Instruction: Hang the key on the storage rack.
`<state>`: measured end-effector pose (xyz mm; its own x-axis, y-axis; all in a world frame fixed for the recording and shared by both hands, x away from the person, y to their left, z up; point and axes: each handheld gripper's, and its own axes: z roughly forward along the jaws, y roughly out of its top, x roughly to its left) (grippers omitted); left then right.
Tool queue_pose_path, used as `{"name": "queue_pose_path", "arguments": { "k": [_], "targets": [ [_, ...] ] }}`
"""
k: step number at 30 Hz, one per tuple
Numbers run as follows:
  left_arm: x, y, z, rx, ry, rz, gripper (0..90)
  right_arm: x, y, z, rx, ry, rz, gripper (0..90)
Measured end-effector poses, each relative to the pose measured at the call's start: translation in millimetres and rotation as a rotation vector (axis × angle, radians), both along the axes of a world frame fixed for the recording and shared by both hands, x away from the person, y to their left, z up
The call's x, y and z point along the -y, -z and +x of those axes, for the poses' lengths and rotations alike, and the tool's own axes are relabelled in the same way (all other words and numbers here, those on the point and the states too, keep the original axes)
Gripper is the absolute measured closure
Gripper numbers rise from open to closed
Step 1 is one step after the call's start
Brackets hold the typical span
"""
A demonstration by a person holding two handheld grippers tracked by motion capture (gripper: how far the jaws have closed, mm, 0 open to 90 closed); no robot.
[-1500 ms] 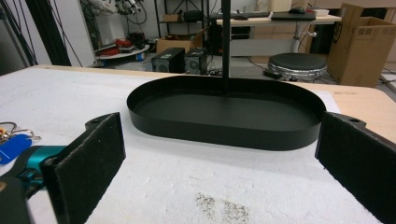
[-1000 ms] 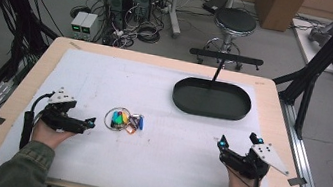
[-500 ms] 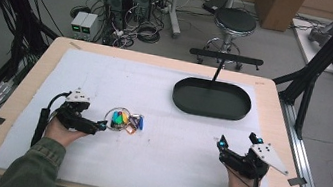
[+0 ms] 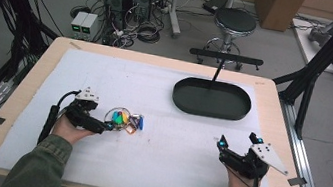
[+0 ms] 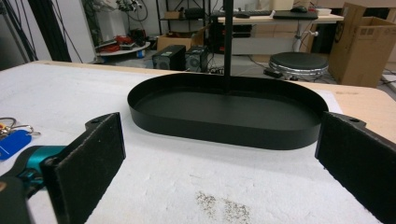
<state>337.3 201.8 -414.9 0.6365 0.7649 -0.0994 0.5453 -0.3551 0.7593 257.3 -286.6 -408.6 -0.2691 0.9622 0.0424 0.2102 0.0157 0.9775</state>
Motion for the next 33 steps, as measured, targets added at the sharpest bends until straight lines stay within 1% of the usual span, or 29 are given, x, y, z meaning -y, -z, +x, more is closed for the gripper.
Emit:
{"name": "queue_pose_path", "arguments": {
  "k": [4,6,12,15,20,23,26,28,29,31,33],
  "targets": [
    [3.8,0.4,2.1,-0.004,0.005,-0.01,1.7,0.4,-0.2,0.0,0.004,0.007,-0.004,0.5],
    [4.4,1.5,3.5,-0.012,0.01,0.001,1.7,0.8,-0.2,-0.1,0.006,0.01,-0.005,0.5],
    [9.6,4.0,6.9,-0.025,0.008,-0.004,1.7,0.0,-0.1,0.2,0.004,0.007,-0.006,0.5],
    [15.3,3.3,9.8,-0.038,0.022,0.016,1.7,0.0,-0.1,0.1,0.004,0.007,-0.003,0.5],
    [26.8,2.2,14.3,-0.056,0.053,0.024,2.3,0.3,-0.2,0.0,0.004,0.008,-0.005,0.5],
    [33.4,3.3,15.8,-0.064,0.069,0.044,2.7,0.8,-0.2,0.2,0.006,0.009,-0.006,0.5],
    [37.8,4.5,17.2,-0.071,0.073,0.057,3.6,0.4,-0.1,0.2,0.004,0.007,-0.003,0.5],
    [38.9,5.4,18.3,-0.073,0.075,0.068,6.1,0.3,-0.2,0.1,0.004,0.006,-0.003,0.5],
    [39.5,6.3,18.6,-0.078,0.068,0.06,6.9,0.3,-0.2,0.1,0.004,0.007,-0.003,0.5],
    [39.1,7.4,19.8,-0.085,0.064,0.067,8.7,0.4,-0.2,0.0,0.004,0.007,-0.003,0.5],
    [38.4,8.1,20.8,-0.092,0.06,0.072,13.2,0.4,-0.1,0.1,0.004,0.006,-0.004,0.5]
  ]
}}
